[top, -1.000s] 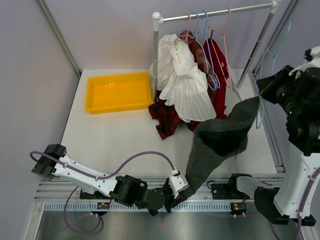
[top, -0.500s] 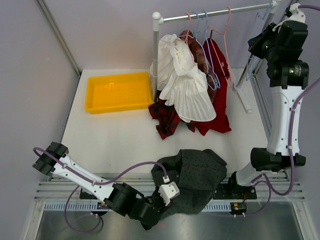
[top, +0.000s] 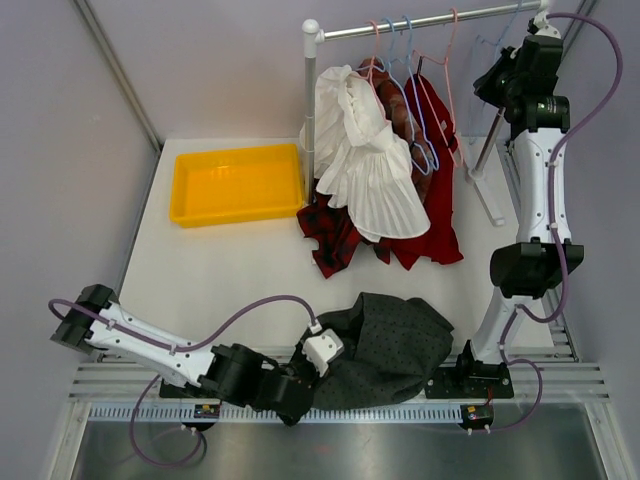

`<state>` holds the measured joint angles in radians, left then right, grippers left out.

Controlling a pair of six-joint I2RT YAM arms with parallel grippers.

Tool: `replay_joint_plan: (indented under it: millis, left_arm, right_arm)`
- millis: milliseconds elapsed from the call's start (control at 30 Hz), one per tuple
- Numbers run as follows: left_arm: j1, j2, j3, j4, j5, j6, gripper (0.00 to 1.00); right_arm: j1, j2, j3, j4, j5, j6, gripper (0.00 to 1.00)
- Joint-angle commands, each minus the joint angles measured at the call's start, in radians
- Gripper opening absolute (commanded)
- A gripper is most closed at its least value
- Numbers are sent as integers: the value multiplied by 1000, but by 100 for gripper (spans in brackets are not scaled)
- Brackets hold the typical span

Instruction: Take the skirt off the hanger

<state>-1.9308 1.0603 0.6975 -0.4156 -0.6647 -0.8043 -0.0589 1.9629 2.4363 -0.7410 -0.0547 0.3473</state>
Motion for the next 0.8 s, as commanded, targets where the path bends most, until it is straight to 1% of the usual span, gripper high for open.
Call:
replay_joint_plan:
  millis: [0,33,67,100,133,167,200,233,267,300,333,400,433,500,533,567,600,633,667,700,733,767]
  left_arm:
    - [97,-14,87,-81,-32,129,0]
    - [169,-20,114,-121,-26,166,0]
    - [211,-37,137,-130,-13,210,0]
    - [254,-48,189,-135,0,309,0]
    - [345,-55,219,-159,4,350,0]
    - [393,-62,250,-173,10,391,0]
    - [444,-68,291,-184,20,484,0]
    - [543,-62,369,-215,22,529,0]
    - [594,-54,422,-233,22,571,0]
    - [646,-25,469,-251,20,652,0]
    - [747,-11,566,-277,23,692,0]
    - [846,27,646,-281,49,790,0]
    - [945,39,689,-275,101,815,0]
    - [1042,75,811,-270,160,871,0]
    - [1125,126,854,-270,201,887,0]
    - [1165,154,957,-272,221,911,0]
    - [1206,188,1009,-278,241,921,0]
    - [1284,266,1061,-281,281,925,0]
    - [1325,305,1185,-282,299,926,0]
    - [1364,355,1248,-293,321,916,0]
    - [1439,401,1327,-302,365,909,0]
    - [1472,503,1396,-310,384,890,0]
  right_arm:
    - [-4,-109,-188,116,-27,12,0]
    - [-4,-143,-251,149,-24,16,0]
    - [-2,-174,-308,179,-27,16,0]
    - [-4,-217,-388,216,-20,18,0]
    - [-4,-232,-410,218,-17,18,0]
    - [-4,-248,-421,195,-14,16,0]
    - [-5,-249,-413,172,-2,15,0]
    - [-5,-251,-405,149,0,16,9]
    - [-5,-259,-398,108,-2,16,57]
    - [-5,-266,-396,95,-4,18,87]
    - [-4,-275,-402,86,-1,19,99]
    - [-5,-326,-439,74,22,16,99]
    - [-5,-346,-457,77,32,13,99]
    - [-5,-410,-518,91,50,-5,99]
    - [-5,-430,-539,94,50,-11,99]
    - [-5,-473,-557,98,73,-21,99]
    - [-5,-493,-601,104,82,-24,99]
    - [-4,-513,-623,106,82,-21,99]
    - [-5,-553,-647,117,82,-16,99]
    - [-5,-571,-695,121,72,-8,100]
    - [-5,-591,-720,129,63,-2,100]
    - [-5,-626,-746,146,61,18,100]
